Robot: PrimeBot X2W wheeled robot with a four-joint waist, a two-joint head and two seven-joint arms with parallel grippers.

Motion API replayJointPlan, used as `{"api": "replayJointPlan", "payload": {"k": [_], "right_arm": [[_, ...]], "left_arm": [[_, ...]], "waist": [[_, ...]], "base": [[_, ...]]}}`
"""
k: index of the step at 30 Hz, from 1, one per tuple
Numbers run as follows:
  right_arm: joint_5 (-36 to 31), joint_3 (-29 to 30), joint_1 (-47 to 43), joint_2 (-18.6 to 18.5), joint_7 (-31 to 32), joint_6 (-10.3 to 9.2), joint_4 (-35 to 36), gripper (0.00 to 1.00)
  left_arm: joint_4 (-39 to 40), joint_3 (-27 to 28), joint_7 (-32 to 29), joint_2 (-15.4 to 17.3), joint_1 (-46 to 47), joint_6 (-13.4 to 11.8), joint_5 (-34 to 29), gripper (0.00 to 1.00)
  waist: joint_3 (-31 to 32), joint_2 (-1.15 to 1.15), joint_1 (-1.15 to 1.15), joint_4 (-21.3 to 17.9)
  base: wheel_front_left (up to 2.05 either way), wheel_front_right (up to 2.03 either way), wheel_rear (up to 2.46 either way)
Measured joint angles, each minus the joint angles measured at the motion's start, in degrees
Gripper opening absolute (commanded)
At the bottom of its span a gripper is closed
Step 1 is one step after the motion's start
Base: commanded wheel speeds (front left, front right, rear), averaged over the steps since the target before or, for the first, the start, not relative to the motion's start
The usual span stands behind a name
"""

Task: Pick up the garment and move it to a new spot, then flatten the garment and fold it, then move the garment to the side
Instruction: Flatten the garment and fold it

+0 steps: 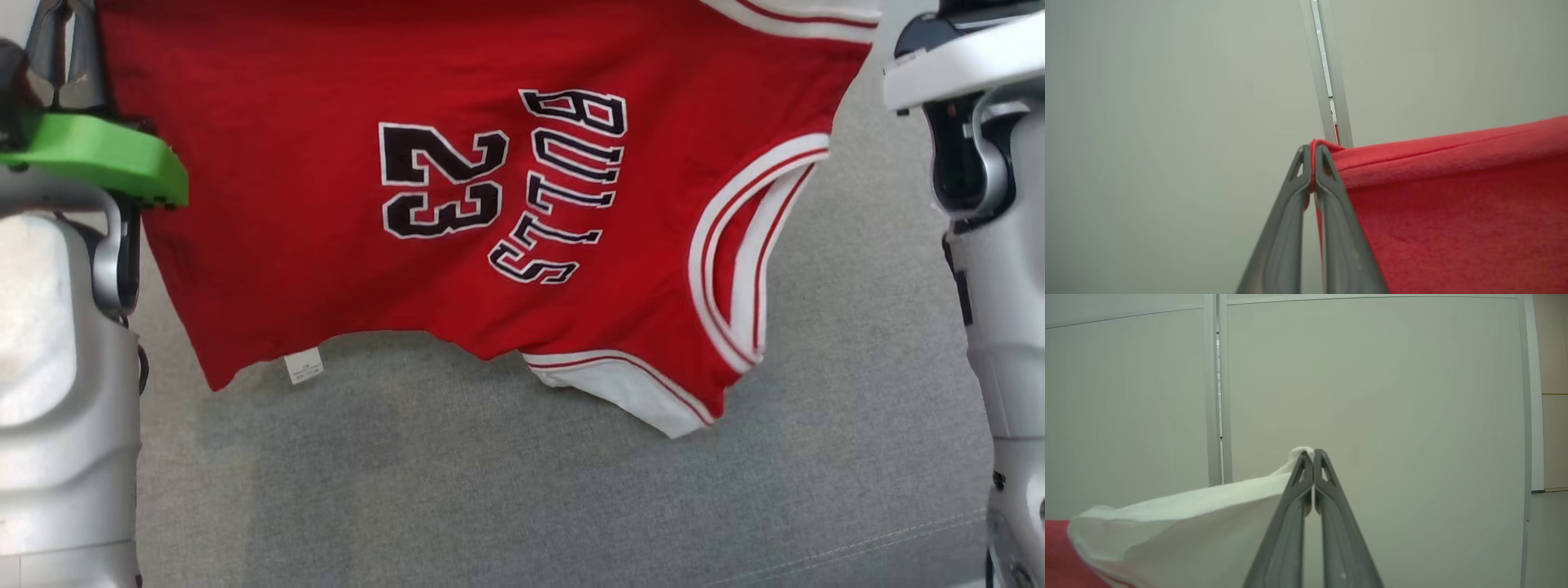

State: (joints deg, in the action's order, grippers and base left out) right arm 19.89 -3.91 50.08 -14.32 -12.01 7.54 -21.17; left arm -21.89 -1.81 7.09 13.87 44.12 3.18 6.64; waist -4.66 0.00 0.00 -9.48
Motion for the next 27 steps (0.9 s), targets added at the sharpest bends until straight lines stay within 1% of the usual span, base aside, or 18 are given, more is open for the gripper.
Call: {"api": "replayJointPlan", "payload": {"k": [2,5,8,10,13,15,18,21,24,27], "right_arm": [[0.59,-0.15,3.76,1.66,-0.7,0.0,-3.28,0.0],[0.94,2.18,10.66,3.16,-1.77,0.0,-8.22,0.0],[-1.26,3.81,18.54,2.81,-2.72,0.0,-11.39,0.0],[-3.47,5.09,22.23,2.49,-2.8,0.01,-13.04,0.0],[-6.81,9.15,26.54,1.57,-2.96,0.03,-11.43,0.0],[-8.11,11.12,27.78,1.43,-2.99,0.08,-9.69,0.0],[-9.09,13.78,27.41,1.69,-2.97,0.12,-7.79,0.0],[-8.87,16.69,24.25,1.94,-2.98,0.35,-5.54,0.0],[-7.22,17.38,16.27,2.89,-2.97,0.47,-4.81,0.0],[-5.0,18.08,5.79,4.11,-2.94,0.48,-3.99,0.0]], "left_arm": [[-2.97,-0.53,0.46,-0.36,3.41,-0.23,-0.34,0.0],[-7.46,-0.6,1.81,0.2,10.1,-1.11,-0.94,0.0],[-10.94,-0.49,4.43,0.77,17.98,-2.04,-1.78,0.0],[-12.65,-0.55,5.77,1.21,22.14,-2.65,-2.34,0.0],[-14.86,-0.43,7.21,1.48,27.77,-3.31,-2.85,0.0],[-15.61,-0.24,7.69,1.52,29.65,-4.21,-2.86,0.0],[-15.79,0.19,8.05,1.65,29.48,-4.65,-2.74,0.0],[-14.06,0.57,8.12,1.59,25.44,-4.63,-2.56,0.0],[-13.14,1.85,8.12,0.43,17.76,-4.74,-1.58,0.0],[-12.5,3.45,8.12,-2.57,8.2,-5.28,0.19,0.0]], "waist": [[-2.54,0.0,0.0,-0.09],[-6.45,0.0,0.0,0.13],[-10.52,0.0,0.0,0.73],[-12.91,0.0,0.0,1.15],[-16.18,0.0,0.01,1.97],[-17.67,0.0,0.01,2.61],[-19.23,0.0,0.01,3.85],[-20.32,0.0,0.0,4.86],[-20.97,0.0,0.0,5.55],[-20.7,0.0,0.0,5.82]], "base": [[0.0,0.0,0.0],[0.0,0.0,0.0],[0.0,0.0,0.0],[0.0,0.0,0.0],[0.0,0.0,0.0],[0.0,0.0,0.0],[0.0,0.0,0.0],[0.0,0.0,0.0],[0.0,0.0,0.0],[0.0,0.0,0.0]]}}
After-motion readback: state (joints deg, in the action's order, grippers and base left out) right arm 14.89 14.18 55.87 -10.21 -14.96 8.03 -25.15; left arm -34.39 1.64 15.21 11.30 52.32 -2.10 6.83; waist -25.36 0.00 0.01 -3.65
